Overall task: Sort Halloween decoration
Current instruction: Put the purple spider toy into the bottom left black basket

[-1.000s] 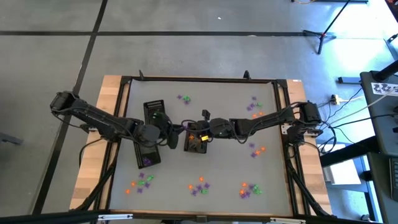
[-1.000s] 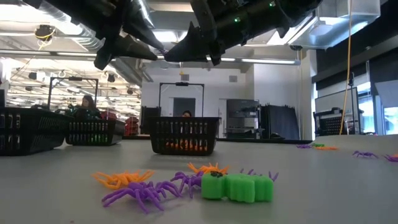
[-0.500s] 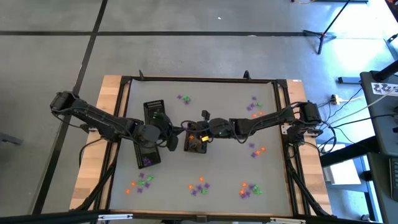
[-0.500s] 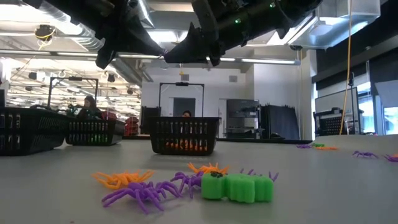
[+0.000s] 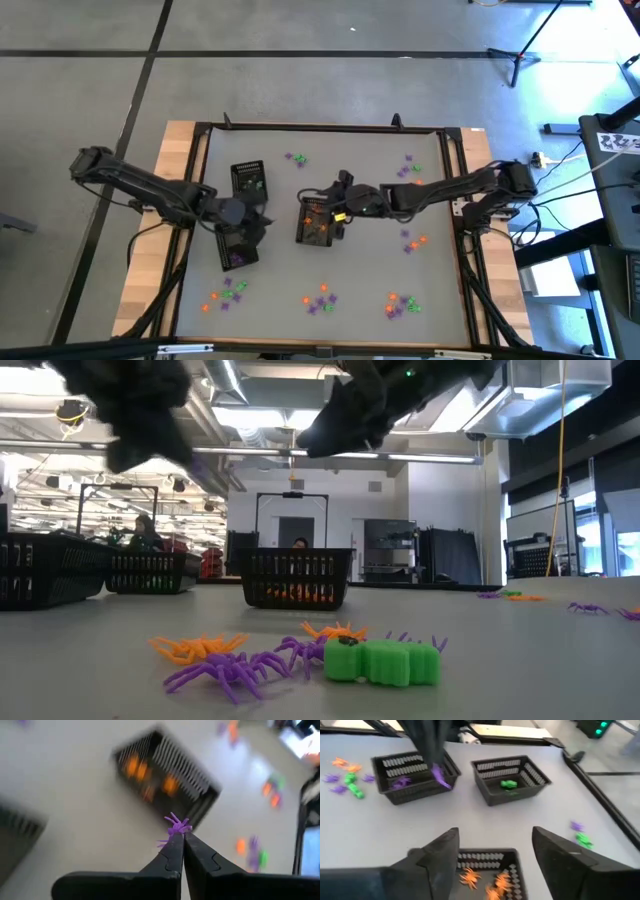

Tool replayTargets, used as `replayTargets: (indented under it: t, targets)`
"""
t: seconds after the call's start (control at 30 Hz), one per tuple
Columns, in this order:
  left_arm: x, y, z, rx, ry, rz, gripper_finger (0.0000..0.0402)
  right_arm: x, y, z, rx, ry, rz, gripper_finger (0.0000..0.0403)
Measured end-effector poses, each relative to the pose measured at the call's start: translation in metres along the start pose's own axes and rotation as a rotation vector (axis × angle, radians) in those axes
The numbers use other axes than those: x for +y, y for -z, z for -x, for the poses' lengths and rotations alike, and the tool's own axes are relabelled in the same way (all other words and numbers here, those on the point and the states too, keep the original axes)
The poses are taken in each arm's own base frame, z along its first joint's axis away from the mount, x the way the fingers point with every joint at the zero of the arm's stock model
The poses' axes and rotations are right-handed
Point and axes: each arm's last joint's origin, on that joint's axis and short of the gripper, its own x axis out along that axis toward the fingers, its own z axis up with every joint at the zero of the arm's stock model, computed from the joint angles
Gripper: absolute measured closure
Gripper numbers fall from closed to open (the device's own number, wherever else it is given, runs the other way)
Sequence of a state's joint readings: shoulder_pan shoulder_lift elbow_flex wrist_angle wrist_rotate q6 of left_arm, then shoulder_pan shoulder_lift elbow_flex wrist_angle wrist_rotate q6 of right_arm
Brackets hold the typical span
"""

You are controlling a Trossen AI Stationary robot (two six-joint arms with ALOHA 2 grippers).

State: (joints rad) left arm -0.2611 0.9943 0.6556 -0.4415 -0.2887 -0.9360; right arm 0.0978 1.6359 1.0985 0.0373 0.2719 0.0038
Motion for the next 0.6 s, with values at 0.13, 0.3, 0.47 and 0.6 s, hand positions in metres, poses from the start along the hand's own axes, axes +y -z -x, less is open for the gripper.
replayTargets:
  t: [0.13,0.3,0.47,0.6]
  targets:
    - [0.018,0.014,0.018,0.213,-0.076,0.066,0.0402,-0.001,-0.002,0.004,-0.001,0.006,-0.018,0.0145]
    - [0.031,0.027,0.033,0.376,-0.165,0.144,0.0401,-0.001,-0.002,0.004,-0.002,0.006,-0.023,0.0152]
    - [0.031,0.031,0.036,0.419,-0.151,0.137,0.0401,-0.001,-0.002,0.004,-0.004,0.006,-0.028,0.0157]
    - [0.031,0.031,0.036,0.420,-0.154,0.136,0.0401,-0.001,-0.002,0.004,-0.002,0.005,-0.028,0.0157]
